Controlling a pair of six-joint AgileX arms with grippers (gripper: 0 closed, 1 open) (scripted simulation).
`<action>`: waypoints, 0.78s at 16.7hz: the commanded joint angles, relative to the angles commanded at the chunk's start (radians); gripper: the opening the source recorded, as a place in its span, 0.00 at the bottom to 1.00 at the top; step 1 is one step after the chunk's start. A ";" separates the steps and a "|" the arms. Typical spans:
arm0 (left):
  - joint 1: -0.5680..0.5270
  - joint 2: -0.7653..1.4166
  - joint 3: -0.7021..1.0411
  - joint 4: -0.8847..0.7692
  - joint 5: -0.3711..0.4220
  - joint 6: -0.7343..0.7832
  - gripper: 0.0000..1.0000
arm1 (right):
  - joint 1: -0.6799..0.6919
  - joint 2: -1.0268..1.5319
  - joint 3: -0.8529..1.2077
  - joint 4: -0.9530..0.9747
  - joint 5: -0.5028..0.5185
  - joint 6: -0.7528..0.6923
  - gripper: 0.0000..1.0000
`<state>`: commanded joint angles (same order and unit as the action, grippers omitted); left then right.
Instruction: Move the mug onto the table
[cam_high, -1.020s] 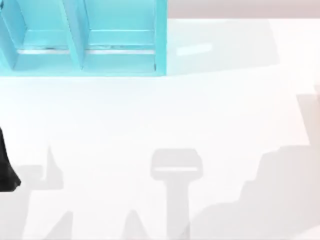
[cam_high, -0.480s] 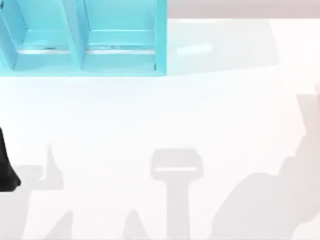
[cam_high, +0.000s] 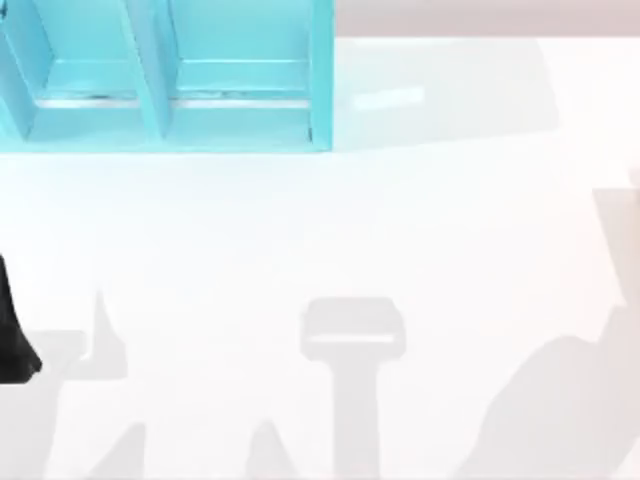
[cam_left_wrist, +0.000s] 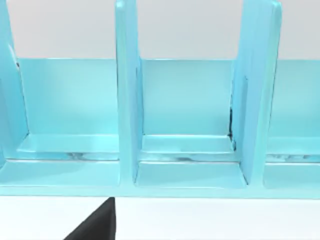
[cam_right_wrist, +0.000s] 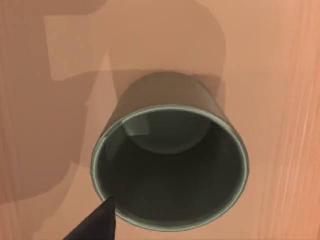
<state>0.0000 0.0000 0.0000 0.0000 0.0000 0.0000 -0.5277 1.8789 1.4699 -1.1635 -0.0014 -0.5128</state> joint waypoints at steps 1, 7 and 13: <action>0.000 0.000 0.000 0.000 0.000 0.000 1.00 | 0.000 0.009 -0.033 0.041 0.000 0.000 1.00; 0.000 0.000 0.000 0.000 0.000 0.000 1.00 | 0.000 0.051 -0.180 0.231 0.000 0.001 1.00; 0.000 0.000 0.000 0.000 0.000 0.000 1.00 | 0.000 0.051 -0.180 0.232 0.000 0.001 0.85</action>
<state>0.0000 0.0000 0.0000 0.0000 0.0000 0.0000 -0.5277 1.9304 1.2898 -0.9318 -0.0012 -0.5118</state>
